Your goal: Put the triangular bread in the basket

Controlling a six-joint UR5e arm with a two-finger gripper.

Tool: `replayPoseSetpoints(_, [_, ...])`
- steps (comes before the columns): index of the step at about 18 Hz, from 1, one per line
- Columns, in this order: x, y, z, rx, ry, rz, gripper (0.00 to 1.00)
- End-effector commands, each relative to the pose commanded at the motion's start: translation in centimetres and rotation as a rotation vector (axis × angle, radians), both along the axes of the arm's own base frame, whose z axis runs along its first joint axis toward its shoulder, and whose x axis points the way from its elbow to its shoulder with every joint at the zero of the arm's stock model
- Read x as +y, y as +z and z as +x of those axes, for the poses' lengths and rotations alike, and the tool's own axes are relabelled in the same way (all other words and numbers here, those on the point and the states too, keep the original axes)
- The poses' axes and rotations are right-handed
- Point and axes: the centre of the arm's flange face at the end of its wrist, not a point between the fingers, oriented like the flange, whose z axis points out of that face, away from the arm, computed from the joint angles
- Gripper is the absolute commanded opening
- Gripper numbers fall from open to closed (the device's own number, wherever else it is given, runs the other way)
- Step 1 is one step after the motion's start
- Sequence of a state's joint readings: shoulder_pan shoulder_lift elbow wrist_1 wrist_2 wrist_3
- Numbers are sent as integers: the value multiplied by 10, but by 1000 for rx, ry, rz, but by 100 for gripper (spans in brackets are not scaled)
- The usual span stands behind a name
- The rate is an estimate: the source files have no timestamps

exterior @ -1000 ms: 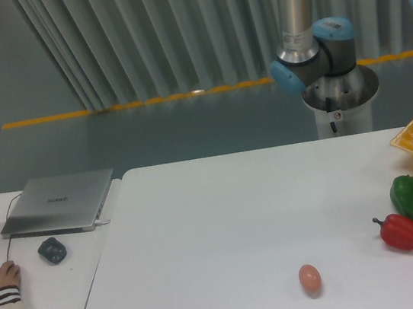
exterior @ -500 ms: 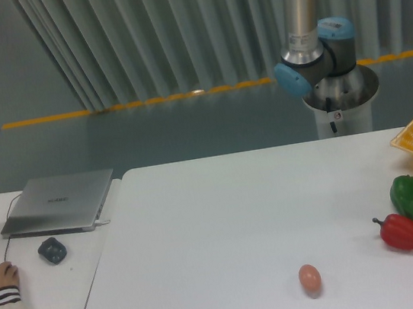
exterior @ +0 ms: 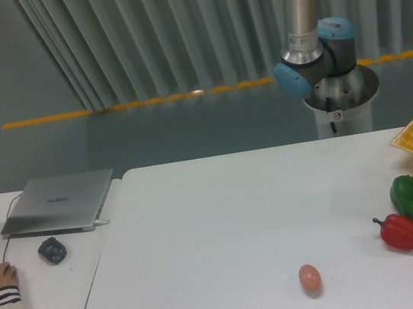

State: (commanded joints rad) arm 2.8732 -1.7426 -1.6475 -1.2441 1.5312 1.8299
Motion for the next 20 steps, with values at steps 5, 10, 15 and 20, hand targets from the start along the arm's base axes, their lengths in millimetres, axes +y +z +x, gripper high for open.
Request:
replayPoseSetpoints(5, [36, 3, 21, -7, -81, 15, 100])
replayPoseSetpoints(10, [74, 12, 30, -28, -240, -32, 100])
replayPoseSetpoints(15, [96, 12, 36, -30, -292, -57, 100])
replayPoseSetpoints(20, [96, 12, 36, -31, -293, -55, 100])
